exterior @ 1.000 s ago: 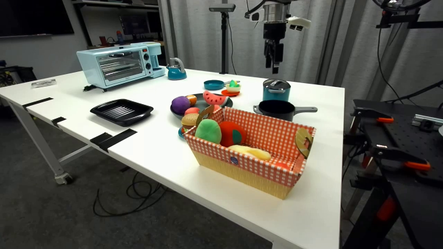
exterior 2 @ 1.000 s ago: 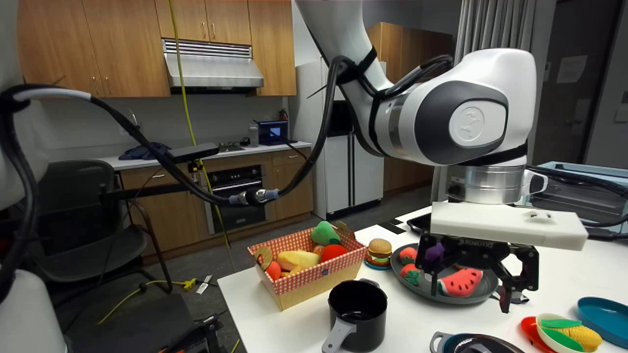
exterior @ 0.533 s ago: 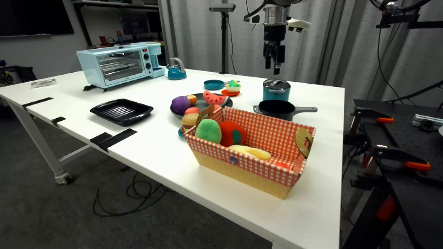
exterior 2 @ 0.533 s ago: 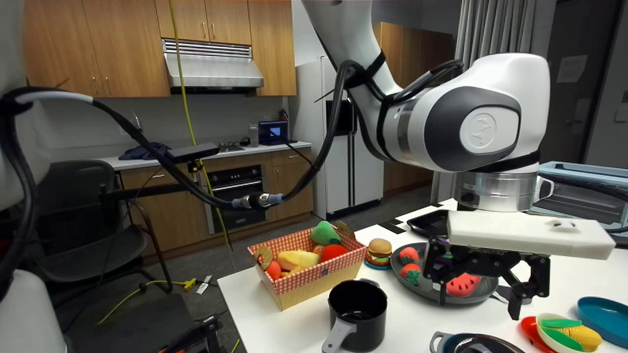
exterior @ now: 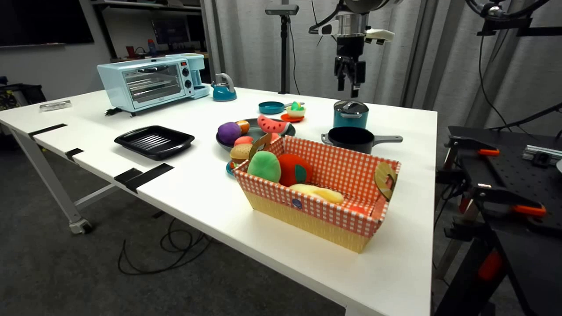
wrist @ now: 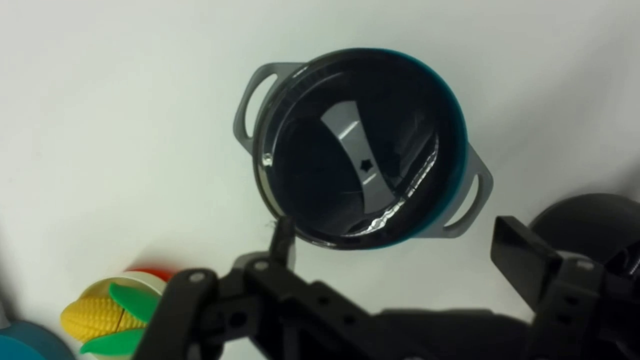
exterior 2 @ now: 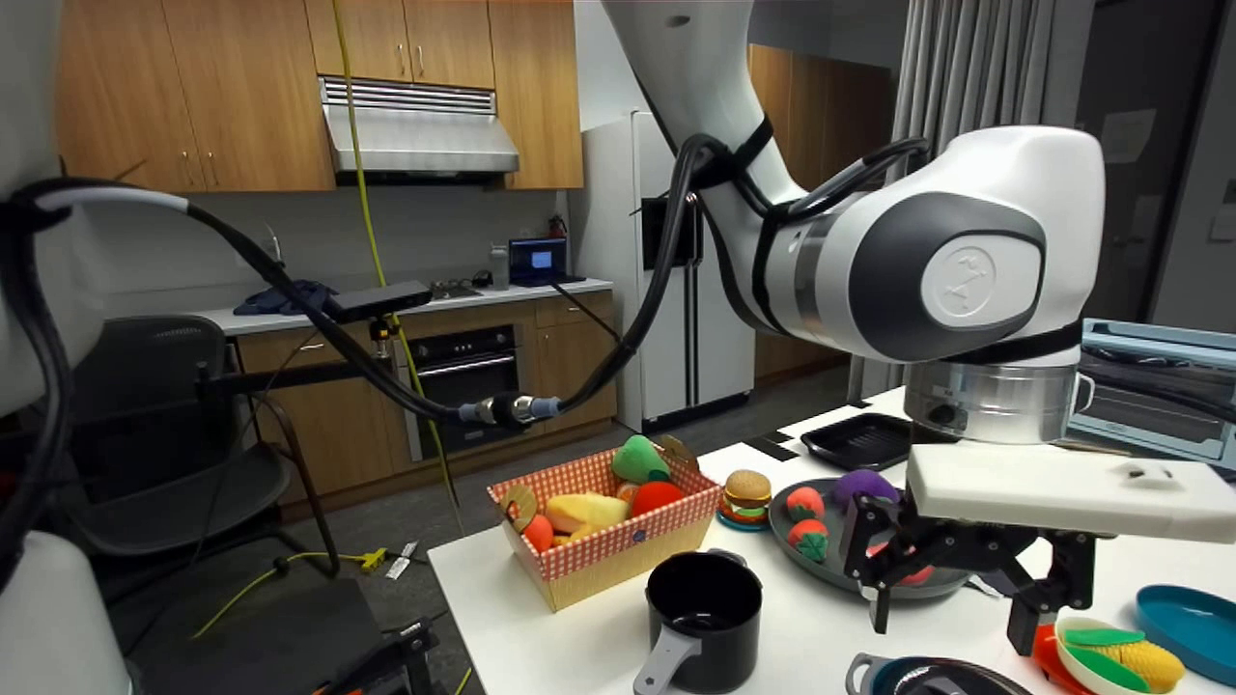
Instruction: Remove the lid from the blue pot and place it on the black pot
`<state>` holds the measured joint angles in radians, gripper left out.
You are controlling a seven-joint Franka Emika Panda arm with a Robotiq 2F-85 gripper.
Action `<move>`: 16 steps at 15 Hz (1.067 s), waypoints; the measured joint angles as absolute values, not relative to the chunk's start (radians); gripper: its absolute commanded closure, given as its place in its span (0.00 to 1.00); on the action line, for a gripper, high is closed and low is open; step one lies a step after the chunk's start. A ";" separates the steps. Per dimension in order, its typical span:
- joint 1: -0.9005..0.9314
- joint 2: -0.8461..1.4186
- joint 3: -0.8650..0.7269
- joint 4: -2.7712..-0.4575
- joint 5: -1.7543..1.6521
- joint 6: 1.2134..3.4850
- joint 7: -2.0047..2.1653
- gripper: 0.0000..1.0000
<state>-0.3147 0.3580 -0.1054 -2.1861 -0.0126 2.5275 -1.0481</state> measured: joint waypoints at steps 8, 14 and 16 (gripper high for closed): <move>-0.321 0.379 -0.110 -2.186 -0.022 2.527 -1.169 0.00; -0.329 0.396 -0.115 -2.186 -0.032 2.551 -1.236 0.00; -0.329 0.408 -0.120 -2.186 -0.055 2.583 -1.243 0.00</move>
